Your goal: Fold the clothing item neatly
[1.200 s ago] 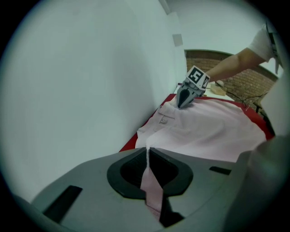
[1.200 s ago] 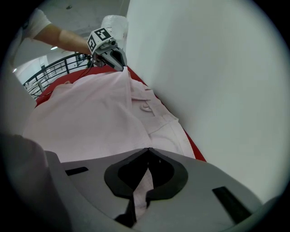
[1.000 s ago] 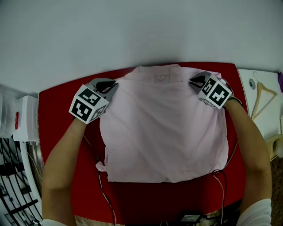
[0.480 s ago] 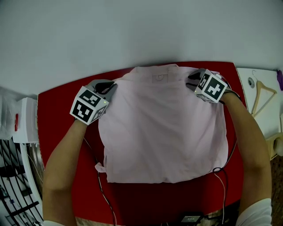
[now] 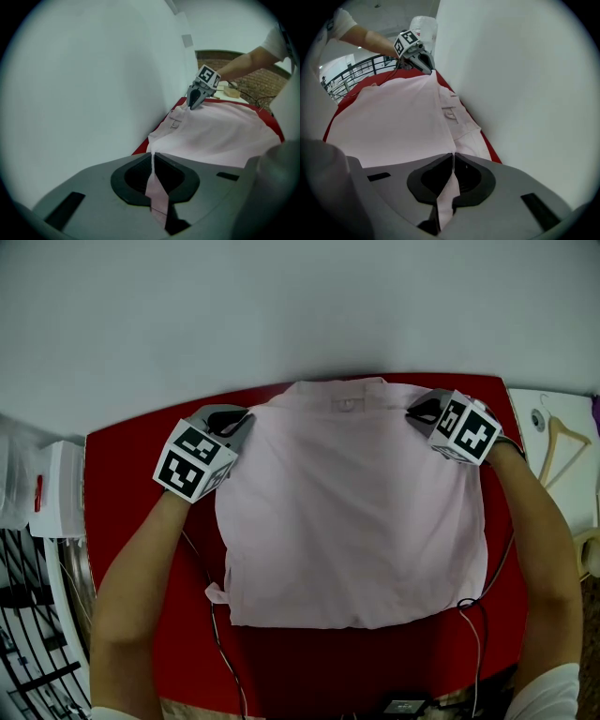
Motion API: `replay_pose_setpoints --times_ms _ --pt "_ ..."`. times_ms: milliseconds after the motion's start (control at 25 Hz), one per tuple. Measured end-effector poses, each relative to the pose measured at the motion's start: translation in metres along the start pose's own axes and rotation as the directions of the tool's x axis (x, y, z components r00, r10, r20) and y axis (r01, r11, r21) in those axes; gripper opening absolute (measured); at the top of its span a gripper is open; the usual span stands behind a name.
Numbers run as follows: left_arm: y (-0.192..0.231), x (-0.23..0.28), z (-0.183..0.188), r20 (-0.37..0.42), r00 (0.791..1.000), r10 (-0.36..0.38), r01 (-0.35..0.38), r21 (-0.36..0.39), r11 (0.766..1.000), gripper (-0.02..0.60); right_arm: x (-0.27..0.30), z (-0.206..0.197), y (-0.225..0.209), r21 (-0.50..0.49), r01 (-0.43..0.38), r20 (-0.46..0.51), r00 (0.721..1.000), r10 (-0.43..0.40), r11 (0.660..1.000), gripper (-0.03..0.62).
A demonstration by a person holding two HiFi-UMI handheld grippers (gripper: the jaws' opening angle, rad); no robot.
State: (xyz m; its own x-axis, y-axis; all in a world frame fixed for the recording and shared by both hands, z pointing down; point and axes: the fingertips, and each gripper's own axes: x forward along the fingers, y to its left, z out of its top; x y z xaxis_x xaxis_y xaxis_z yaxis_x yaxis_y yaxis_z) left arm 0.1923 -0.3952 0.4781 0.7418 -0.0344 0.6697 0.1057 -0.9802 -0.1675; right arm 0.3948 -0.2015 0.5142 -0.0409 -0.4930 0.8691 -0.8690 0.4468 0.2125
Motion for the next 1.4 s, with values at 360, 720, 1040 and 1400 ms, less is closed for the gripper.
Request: replay_pose_setpoints --times_ms 360,720,1040,1400 --pt "0.022 0.020 -0.007 -0.073 0.990 0.124 -0.125 -0.005 0.992 0.023 -0.012 0.001 -0.040 0.093 0.160 0.020 0.986 -0.163 0.983 0.026" --pt "0.025 0.047 -0.020 -0.133 0.986 0.104 -0.112 -0.058 0.992 0.045 0.010 -0.020 -0.054 0.156 0.306 -0.098 0.951 -0.294 0.939 0.028" --pt "0.036 0.026 -0.038 -0.130 0.986 0.105 -0.124 -0.148 0.981 0.133 0.008 -0.021 -0.057 0.269 0.328 -0.063 0.944 -0.323 0.906 0.118" --pt "0.037 -0.012 -0.016 -0.032 0.992 0.125 -0.128 -0.169 0.977 0.133 -0.047 -0.038 -0.063 0.367 0.326 -0.001 0.936 -0.351 0.871 0.140"
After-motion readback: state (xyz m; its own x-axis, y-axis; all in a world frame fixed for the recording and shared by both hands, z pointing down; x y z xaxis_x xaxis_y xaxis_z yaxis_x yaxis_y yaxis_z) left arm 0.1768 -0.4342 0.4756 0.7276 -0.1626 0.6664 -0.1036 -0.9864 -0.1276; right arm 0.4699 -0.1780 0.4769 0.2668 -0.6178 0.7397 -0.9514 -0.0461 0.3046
